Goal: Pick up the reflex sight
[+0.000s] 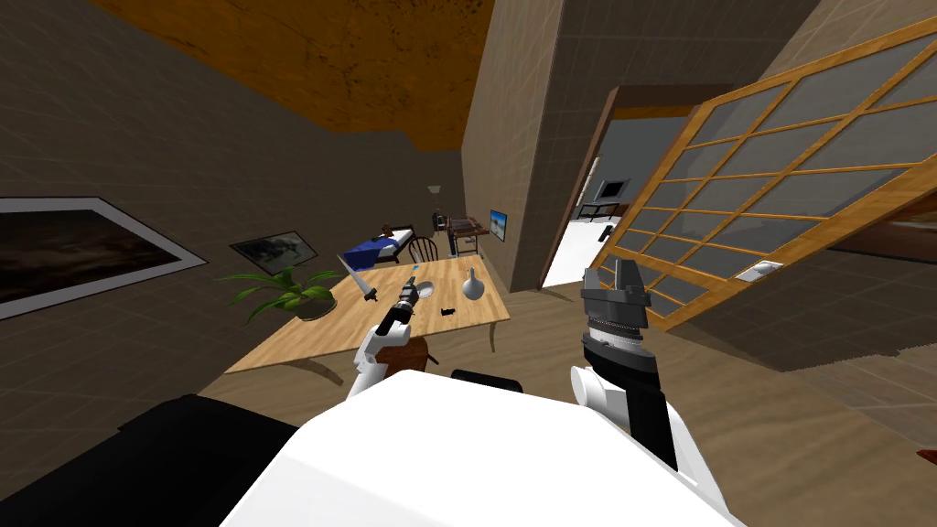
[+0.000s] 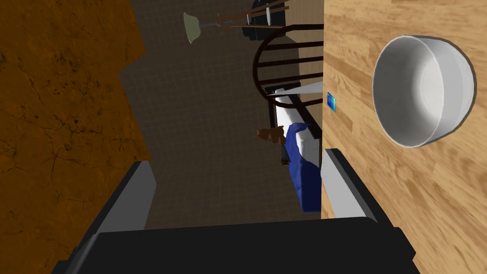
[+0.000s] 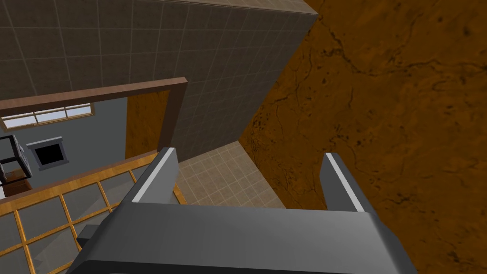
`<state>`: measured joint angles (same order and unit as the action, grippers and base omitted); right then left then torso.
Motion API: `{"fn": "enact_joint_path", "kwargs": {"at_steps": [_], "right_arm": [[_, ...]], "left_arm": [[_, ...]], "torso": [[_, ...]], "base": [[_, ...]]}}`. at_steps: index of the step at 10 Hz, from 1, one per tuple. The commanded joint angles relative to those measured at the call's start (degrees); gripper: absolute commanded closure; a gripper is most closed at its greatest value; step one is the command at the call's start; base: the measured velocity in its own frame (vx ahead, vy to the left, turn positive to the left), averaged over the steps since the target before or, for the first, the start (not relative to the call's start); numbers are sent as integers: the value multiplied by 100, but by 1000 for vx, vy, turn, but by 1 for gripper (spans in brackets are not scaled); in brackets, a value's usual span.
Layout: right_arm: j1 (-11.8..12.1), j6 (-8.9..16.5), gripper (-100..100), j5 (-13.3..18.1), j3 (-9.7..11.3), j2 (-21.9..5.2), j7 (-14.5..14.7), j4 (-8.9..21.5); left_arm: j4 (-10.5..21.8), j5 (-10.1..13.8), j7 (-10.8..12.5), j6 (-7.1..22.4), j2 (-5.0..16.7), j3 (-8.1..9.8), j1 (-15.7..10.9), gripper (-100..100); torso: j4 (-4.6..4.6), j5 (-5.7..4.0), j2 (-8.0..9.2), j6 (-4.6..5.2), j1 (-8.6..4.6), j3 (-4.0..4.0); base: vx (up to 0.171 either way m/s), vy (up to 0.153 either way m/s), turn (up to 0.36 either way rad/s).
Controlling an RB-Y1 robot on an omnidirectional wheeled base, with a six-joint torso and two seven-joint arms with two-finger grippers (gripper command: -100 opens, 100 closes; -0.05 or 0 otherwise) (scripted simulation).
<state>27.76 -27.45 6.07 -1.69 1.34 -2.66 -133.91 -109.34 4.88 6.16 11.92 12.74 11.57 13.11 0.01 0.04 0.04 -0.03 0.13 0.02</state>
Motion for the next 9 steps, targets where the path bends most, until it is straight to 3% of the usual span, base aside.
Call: {"fn": "enact_joint_path", "kwargs": {"at_steps": [1,4,5,7,8,9], "right_arm": [[0,0,0,0,0,0,0,0],[0,0,0,0,0,0,0,0],[0,0,0,0,0,0,0,0],[0,0,0,0,0,0,0,0],[0,0,0,0,0,0,0,0],[0,0,0,0,0,0,0,0]], "left_arm": [[286,20,63,286,76,115,-193,-100],[508,33,105,719,123,209,-335,-100],[732,49,143,895,170,301,-479,-100],[732,49,143,1108,170,301,-479,-100],[969,68,177,1325,217,391,-624,-100],[969,68,177,1456,217,391,-624,-100]], "torso": [[0,0,0,0,0,0],[-1,0,-3,3,-1,-2],[-1,-1,-3,0,-3,-2],[0,-1,-4,1,-4,-2],[-1,-2,-7,-1,-7,-4],[-1,-2,-8,3,-9,-4]], "base": [[-20,29,-120],[-17,25,-83],[-21,22,-94],[-7,13,-43],[-5,4,-124],[-7,11,-77]]}}
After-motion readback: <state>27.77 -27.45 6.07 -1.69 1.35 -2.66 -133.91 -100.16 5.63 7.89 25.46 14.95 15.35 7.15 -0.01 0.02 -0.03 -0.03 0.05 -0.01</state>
